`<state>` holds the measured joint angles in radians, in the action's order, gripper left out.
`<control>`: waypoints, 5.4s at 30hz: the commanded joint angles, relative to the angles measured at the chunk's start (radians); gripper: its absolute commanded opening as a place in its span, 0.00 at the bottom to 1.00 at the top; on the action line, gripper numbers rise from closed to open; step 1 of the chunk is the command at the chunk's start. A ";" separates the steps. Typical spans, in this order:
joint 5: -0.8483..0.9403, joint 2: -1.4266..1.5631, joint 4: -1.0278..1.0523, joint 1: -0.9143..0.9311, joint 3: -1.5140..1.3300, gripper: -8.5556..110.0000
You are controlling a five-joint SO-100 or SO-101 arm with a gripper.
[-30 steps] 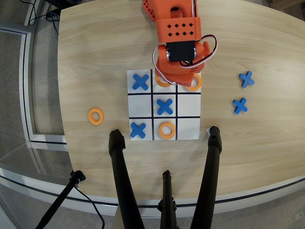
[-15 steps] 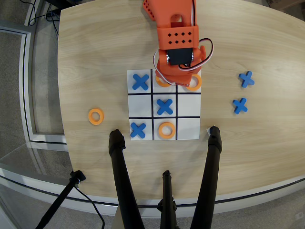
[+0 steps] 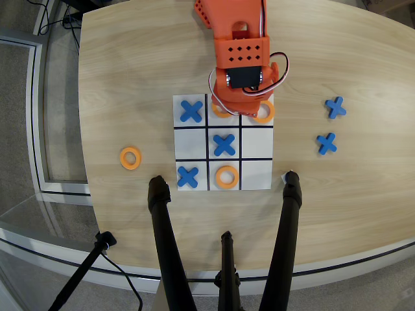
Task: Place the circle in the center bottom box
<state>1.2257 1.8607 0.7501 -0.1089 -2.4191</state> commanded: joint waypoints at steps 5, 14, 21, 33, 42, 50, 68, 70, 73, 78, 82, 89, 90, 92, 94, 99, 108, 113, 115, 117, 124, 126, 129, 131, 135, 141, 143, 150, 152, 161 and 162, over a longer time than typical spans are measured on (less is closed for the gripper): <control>0.012 -0.017 -0.021 0.014 0.012 0.07; 0.035 -0.012 -0.028 0.026 0.011 0.09; 0.078 -0.009 -0.018 0.043 0.008 0.12; 0.106 0.138 0.302 0.057 0.206 0.21; 0.215 0.600 0.595 0.094 0.137 0.21; 0.400 1.305 0.664 0.153 -0.405 0.21; 0.400 1.496 0.552 0.141 -0.782 0.07; 0.400 1.496 0.568 0.137 -0.782 0.07; 0.402 1.496 0.581 0.120 -0.784 0.07; 0.402 1.496 0.597 0.077 -0.784 0.07; 0.400 1.497 0.597 0.060 -0.784 0.07; 0.400 1.497 0.597 0.061 -0.784 0.07; 0.400 1.497 0.597 0.061 -0.784 0.07; 0.400 1.497 0.597 0.061 -0.784 0.07; 0.400 1.497 0.597 0.061 -0.784 0.07; 0.400 1.497 0.597 0.061 -0.784 0.07; 0.400 1.497 0.597 0.061 -0.784 0.07; 0.400 1.497 0.597 0.061 -0.784 0.07; 0.400 1.497 0.597 0.061 -0.784 0.07; 0.400 1.497 0.597 0.061 -0.784 0.07; 0.402 1.540 0.586 0.821 -0.784 0.07; 0.405 1.537 0.578 1.088 -0.784 0.07; 0.391 1.537 0.598 1.513 -0.784 0.07; 0.391 1.537 0.598 1.674 -0.784 0.07; 0.391 1.537 0.598 1.718 -0.784 0.07; 0.391 1.534 0.600 1.706 -0.784 0.07; 0.391 1.532 0.600 1.706 -0.784 0.07; 0.391 1.532 0.600 1.706 -0.784 0.07; 0.391 1.532 0.600 1.706 -0.784 0.07; 0.391 1.532 0.600 1.706 -0.784 0.07; 0.391 1.532 0.600 1.706 -0.784 0.07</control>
<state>1.6199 3.3763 1.3422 1.5938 -3.1462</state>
